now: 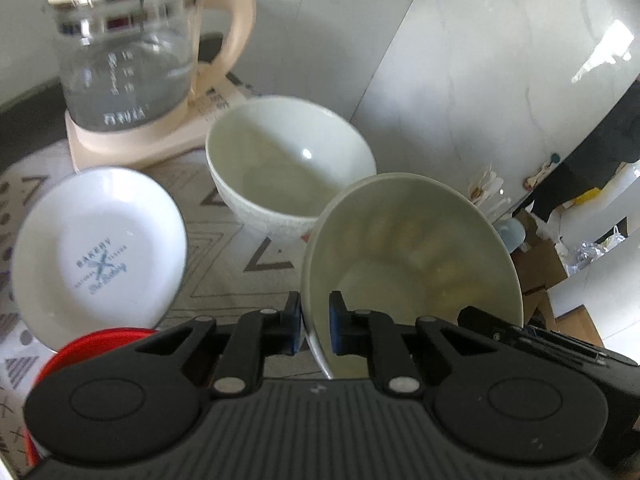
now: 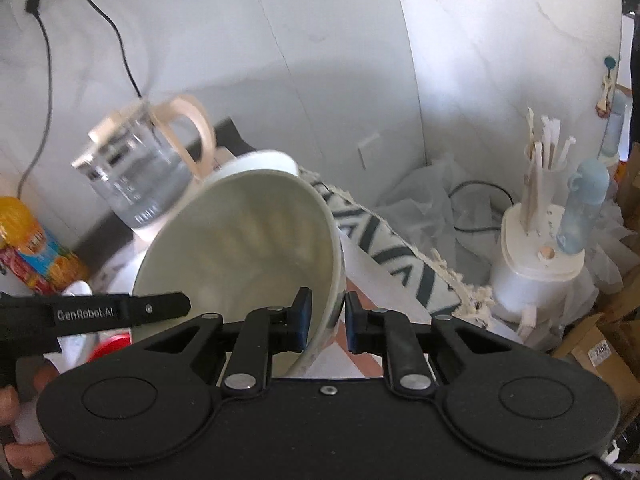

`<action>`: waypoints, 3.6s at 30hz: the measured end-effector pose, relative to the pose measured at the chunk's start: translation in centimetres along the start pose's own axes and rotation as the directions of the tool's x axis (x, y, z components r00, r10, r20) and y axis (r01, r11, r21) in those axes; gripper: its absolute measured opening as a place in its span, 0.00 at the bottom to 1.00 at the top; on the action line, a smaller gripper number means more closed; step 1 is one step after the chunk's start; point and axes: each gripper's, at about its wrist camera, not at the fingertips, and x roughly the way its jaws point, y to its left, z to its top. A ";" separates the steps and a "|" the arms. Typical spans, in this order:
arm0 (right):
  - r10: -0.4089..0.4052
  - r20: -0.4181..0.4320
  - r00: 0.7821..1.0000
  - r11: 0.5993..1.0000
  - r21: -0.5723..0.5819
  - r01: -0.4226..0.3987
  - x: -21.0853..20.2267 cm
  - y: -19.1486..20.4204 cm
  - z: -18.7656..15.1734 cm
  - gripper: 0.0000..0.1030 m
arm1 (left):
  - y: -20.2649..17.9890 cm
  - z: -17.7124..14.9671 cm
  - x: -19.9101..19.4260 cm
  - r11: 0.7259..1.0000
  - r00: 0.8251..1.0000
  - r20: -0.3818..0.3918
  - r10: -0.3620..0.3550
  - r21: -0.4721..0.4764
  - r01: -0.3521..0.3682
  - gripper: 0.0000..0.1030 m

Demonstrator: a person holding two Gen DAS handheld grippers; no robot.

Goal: Organize plates and bowls

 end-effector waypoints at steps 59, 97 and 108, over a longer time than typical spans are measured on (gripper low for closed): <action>0.159 -0.245 0.956 0.922 -0.310 -0.233 2.6 13.3 -6.1 0.30 | 11.0 -9.2 -7.9 0.921 0.975 -0.002 0.221 -0.327 -0.209 0.15; 0.107 -0.039 0.994 0.974 -0.198 -0.112 0.1 8.3 -0.2 0.86 | 7.8 -2.7 -8.2 0.945 0.973 0.090 0.212 -0.273 -0.181 0.71; 0.051 -0.016 0.999 0.990 -0.132 -0.052 1.7 5.7 1.8 0.94 | 6.6 0.0 -5.2 0.959 0.979 0.088 0.185 -0.234 -0.161 0.79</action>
